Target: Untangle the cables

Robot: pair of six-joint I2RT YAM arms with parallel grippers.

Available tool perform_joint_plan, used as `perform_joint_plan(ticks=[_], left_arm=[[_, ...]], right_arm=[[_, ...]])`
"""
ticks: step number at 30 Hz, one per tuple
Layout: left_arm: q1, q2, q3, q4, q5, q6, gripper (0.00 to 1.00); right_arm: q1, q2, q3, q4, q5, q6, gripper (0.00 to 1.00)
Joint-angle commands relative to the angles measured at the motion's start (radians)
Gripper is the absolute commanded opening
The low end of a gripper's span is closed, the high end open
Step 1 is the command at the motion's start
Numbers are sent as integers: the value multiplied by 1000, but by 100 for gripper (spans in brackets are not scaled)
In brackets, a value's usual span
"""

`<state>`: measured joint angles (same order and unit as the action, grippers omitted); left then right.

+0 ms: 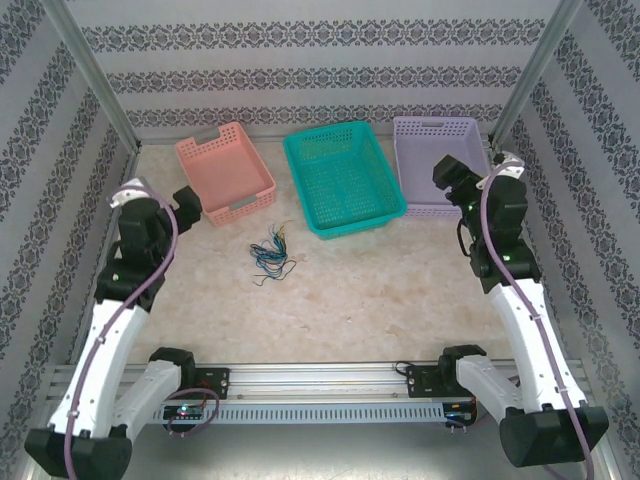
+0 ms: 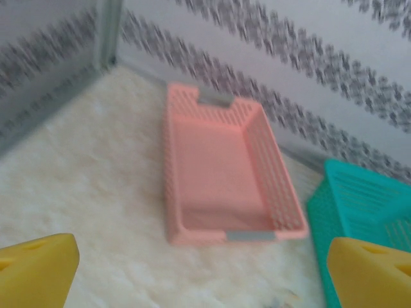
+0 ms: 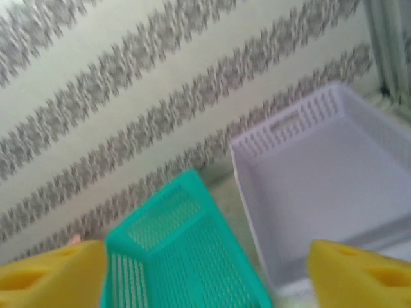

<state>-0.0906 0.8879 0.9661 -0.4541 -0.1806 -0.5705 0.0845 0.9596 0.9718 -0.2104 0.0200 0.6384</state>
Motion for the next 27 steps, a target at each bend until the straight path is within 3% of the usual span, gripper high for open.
perform_joint_plan(ticks=[1, 5, 8, 11, 18, 27], left_arm=[[-45, 152, 58, -289, 213, -266, 88], [-275, 241, 52, -403, 203, -597, 68], [-380, 314, 13, -388, 236, -871, 70], [-413, 406, 32, -366, 207, -1028, 74], [-380, 632, 99, -191, 194, -1174, 82], [-355, 848, 117, -67, 176, -1184, 60]], right_arm=[[202, 100, 58, -378, 14, 49, 70], [451, 144, 30, -373, 47, 50, 70], [558, 135, -42, -285, 17, 74, 74], [603, 132, -70, -234, -14, 69, 79], [607, 149, -67, -218, -106, 38, 79], [605, 91, -122, -235, -128, 58, 79]])
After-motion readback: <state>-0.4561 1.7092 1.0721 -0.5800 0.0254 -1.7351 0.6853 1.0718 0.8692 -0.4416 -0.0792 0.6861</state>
